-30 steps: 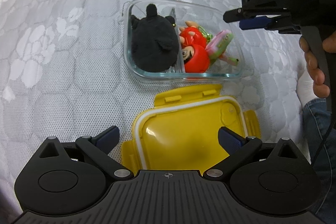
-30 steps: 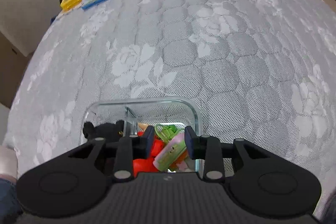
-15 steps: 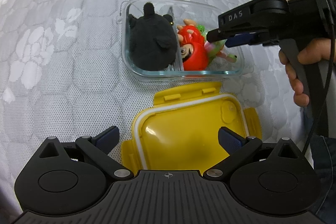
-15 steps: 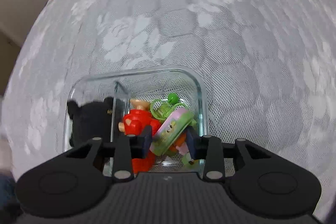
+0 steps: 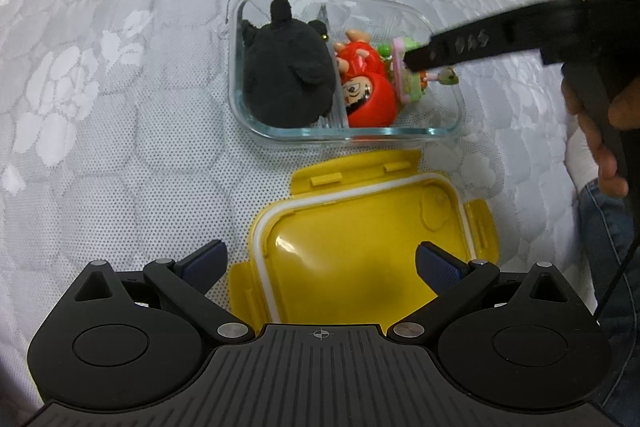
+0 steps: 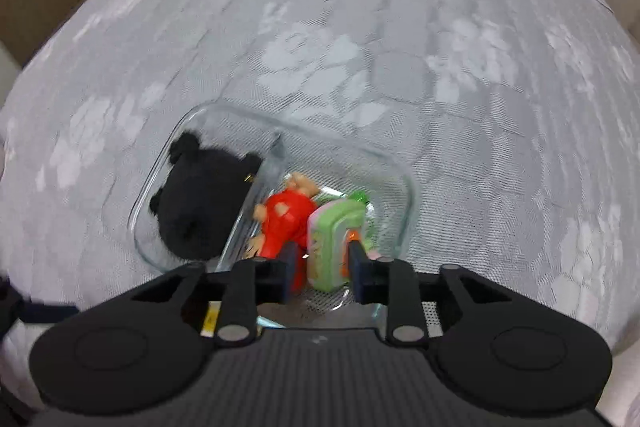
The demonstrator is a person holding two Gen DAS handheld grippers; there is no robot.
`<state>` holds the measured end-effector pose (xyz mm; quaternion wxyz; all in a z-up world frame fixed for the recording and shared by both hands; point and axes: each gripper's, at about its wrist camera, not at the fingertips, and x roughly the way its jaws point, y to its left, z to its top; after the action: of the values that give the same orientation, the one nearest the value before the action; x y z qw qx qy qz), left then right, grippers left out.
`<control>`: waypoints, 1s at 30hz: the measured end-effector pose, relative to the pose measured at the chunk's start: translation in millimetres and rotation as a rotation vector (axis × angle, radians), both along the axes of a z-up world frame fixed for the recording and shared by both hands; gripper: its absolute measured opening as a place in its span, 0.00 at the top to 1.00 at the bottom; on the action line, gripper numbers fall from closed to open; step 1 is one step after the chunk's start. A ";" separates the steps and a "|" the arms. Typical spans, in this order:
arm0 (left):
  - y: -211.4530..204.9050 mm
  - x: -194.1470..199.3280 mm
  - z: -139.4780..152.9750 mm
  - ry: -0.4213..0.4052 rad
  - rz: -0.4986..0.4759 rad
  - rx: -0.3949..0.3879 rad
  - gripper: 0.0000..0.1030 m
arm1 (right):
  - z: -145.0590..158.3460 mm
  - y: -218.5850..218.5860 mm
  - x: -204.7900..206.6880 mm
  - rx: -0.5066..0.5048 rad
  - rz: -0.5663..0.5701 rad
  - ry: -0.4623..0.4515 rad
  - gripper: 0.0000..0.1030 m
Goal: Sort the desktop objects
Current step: 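Release the keychain and push it down into the dish with the right gripper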
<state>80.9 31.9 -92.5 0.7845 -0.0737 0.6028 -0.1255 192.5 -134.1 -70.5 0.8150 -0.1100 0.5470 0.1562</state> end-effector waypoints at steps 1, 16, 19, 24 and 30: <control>0.0 0.1 -0.1 0.001 0.001 -0.002 0.00 | 3.9 -4.3 1.5 0.010 -0.022 -0.018 0.68; -0.7 0.9 -4.0 0.024 0.001 -0.003 0.00 | -25.4 -5.1 5.6 0.027 -0.050 -0.040 0.55; -1.6 0.6 -4.7 0.030 -0.006 -0.003 0.00 | -38.5 -5.2 9.3 0.018 -0.038 0.002 0.50; -1.0 0.8 -4.3 0.031 -0.002 -0.009 0.00 | -31.7 -15.9 14.6 0.082 -0.115 0.076 0.52; -0.2 1.1 -4.8 0.037 -0.002 -0.013 0.00 | -9.9 -35.3 19.1 0.264 -0.215 0.177 0.53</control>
<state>82.0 31.7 -97.3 0.7726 -0.0803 0.6164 -0.1288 211.5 -169.4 -80.5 0.7830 0.0710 0.6000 0.1475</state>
